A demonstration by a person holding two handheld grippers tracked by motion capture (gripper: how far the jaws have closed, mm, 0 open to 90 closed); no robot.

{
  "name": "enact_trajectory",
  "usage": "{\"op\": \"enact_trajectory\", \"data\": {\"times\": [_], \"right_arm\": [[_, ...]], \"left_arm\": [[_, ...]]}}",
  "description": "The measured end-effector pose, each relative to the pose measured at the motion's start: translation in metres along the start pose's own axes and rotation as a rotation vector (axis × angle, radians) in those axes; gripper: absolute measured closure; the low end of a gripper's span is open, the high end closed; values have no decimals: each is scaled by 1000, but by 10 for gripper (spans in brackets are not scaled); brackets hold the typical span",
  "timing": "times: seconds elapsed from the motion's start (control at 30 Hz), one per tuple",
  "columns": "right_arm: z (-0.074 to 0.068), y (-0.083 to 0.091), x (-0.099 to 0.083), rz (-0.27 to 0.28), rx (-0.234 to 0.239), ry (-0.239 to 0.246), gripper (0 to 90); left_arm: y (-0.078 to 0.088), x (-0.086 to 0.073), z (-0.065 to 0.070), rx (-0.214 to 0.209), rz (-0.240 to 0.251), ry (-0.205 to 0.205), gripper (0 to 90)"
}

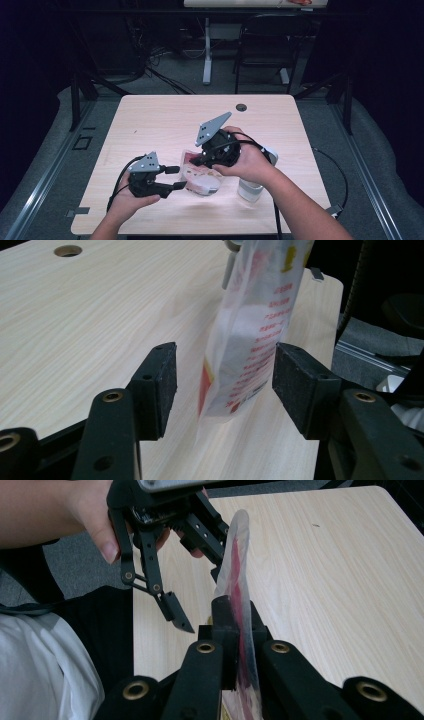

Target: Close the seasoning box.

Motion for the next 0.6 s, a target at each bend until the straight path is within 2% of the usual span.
{"op": "enact_trajectory", "data": {"times": [0.3, 0.53, 0.6], "right_arm": [[-4, 4, 5, 7, 16, 17, 895], [-8, 7, 10, 19, 23, 24, 895], [-8, 8, 10, 20, 22, 27, 896]], "left_arm": [[-15, -6, 5, -41, -26, -10, 419], [-24, -9, 7, -66, -33, -8, 414], [-25, -10, 8, -79, -21, 0, 406]]}}
Point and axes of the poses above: each handheld gripper's, and its own axes: y roughly backward along the jaws, x roughly out of its top, z roughly to its right, the point moved 10 cm from there along -y, roughly forward along the jaws, and after that the axes turned 11 degrees about -x, right-handed, at the moved point
